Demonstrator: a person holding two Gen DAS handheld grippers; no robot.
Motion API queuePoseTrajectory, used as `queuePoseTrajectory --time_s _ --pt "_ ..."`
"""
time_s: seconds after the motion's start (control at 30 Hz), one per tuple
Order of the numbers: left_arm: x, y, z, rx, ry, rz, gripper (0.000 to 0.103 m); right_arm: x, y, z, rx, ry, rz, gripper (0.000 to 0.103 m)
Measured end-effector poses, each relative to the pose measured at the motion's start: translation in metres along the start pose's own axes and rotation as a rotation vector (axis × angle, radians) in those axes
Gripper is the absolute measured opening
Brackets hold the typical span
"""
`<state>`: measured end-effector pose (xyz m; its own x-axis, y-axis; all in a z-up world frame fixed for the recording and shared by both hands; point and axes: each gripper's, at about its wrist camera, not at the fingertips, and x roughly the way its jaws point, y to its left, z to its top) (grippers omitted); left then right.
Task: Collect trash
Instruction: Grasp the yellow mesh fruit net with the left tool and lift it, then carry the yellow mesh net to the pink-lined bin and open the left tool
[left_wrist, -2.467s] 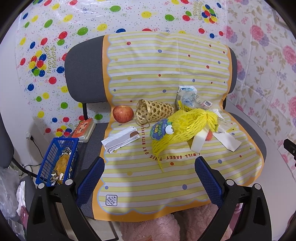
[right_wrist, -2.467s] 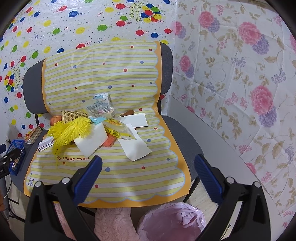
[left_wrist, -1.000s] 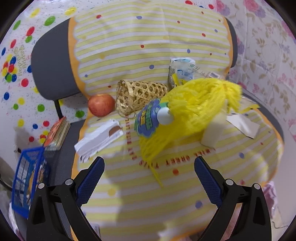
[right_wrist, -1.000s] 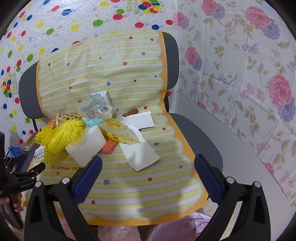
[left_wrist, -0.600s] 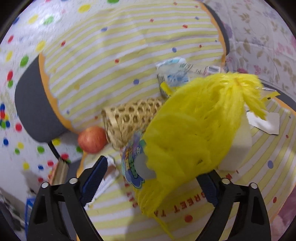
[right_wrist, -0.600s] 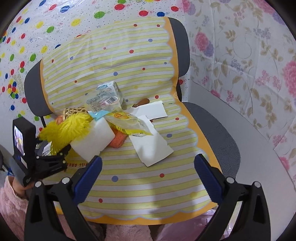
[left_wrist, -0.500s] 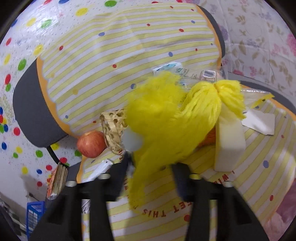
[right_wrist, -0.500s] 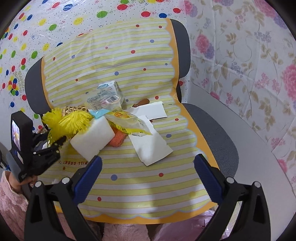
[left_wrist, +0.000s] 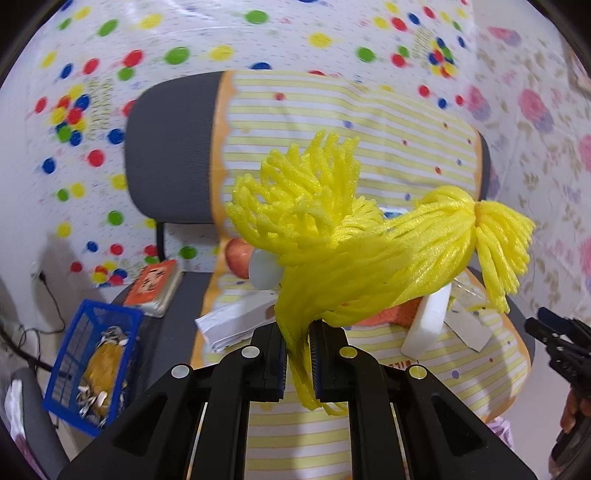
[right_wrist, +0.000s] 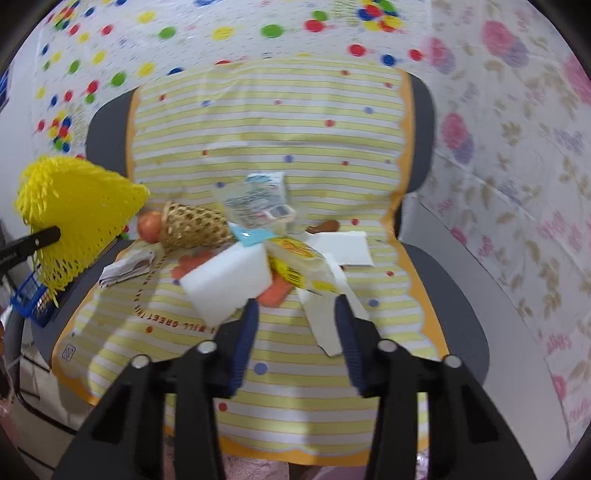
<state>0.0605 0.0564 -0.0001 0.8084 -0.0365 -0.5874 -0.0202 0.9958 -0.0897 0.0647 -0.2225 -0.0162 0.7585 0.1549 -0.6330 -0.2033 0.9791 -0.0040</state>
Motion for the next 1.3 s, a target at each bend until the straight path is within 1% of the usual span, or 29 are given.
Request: queuePoseTrajectory --time_s 0.07,0.13,0.23,0.33,0.43,0.6,0.7,0.73,0.83,0.87,0.93,0.97,1.03,1.07,1.1,1.13,1.17,1.2,1.23,1.3 --pt "0.001 0.004 0.0 -0.012 0.0 0.008 0.011 0.008 0.012 0.009 -0.038 0.002 0.024 0.033" --pt "0.004 0.011 0.001 -0.027 0.007 0.01 0.011 0.019 0.024 0.02 -0.085 0.002 0.056 0.032" --pt "0.012 0.018 0.003 -0.046 0.021 0.009 0.011 0.038 0.036 0.036 -0.132 -0.001 0.063 0.032" --pt "0.023 0.021 0.004 -0.057 0.034 0.011 0.011 0.067 0.049 0.054 -0.187 0.02 0.066 0.034" --pt "0.039 0.025 0.006 -0.07 0.049 0.017 0.011 0.091 0.063 0.065 -0.245 0.031 0.049 0.039" --pt "0.061 0.028 0.005 -0.09 0.072 0.02 0.011 0.129 0.084 0.078 -0.329 0.053 0.019 0.039" --pt "0.068 0.029 0.003 -0.093 0.085 0.015 0.011 0.15 0.095 0.081 -0.394 0.075 -0.027 0.039" --pt "0.07 0.029 0.002 -0.094 0.089 0.014 0.011 0.154 0.096 0.082 -0.404 0.08 -0.038 0.038" --pt "0.071 0.031 0.0 -0.097 0.096 0.016 0.011 0.16 0.095 0.087 -0.431 0.087 -0.066 0.019" --pt "0.07 0.032 0.0 -0.099 0.096 0.017 0.011 0.157 0.092 0.09 -0.428 0.083 -0.065 0.013" --pt "0.065 0.033 0.0 -0.098 0.09 0.018 0.011 0.145 0.085 0.096 -0.402 0.054 -0.058 0.008" --pt "0.06 0.033 0.0 -0.097 0.082 0.017 0.011 0.132 0.078 0.1 -0.375 0.026 -0.048 0.007" --pt "0.053 0.03 0.0 -0.092 0.072 0.009 0.011 0.101 0.06 0.108 -0.277 -0.038 -0.012 0.006" --pt "0.045 0.027 -0.001 -0.083 0.063 -0.004 0.011 0.087 0.049 0.109 -0.211 -0.063 0.014 0.006" --pt "0.039 0.022 -0.002 -0.074 0.056 -0.018 0.011 0.068 0.033 0.109 -0.115 -0.086 0.059 0.006" --pt "0.035 0.018 -0.003 -0.066 0.053 -0.033 0.011 0.055 0.023 0.106 -0.052 -0.097 0.096 0.006" --pt "0.028 0.011 -0.006 -0.055 0.05 -0.065 0.011 0.038 0.01 0.099 0.014 -0.113 0.139 0.006" --pt "0.022 0.005 -0.009 -0.046 0.049 -0.094 0.011 0.025 0.004 0.093 0.046 -0.126 0.158 0.005" --pt "0.017 -0.002 -0.012 -0.036 0.047 -0.123 0.011 0.009 -0.002 0.082 0.071 -0.142 0.168 0.005" --pt "0.005 -0.024 -0.019 -0.002 0.044 -0.185 0.011 -0.015 -0.01 0.063 0.103 -0.165 0.162 0.005"
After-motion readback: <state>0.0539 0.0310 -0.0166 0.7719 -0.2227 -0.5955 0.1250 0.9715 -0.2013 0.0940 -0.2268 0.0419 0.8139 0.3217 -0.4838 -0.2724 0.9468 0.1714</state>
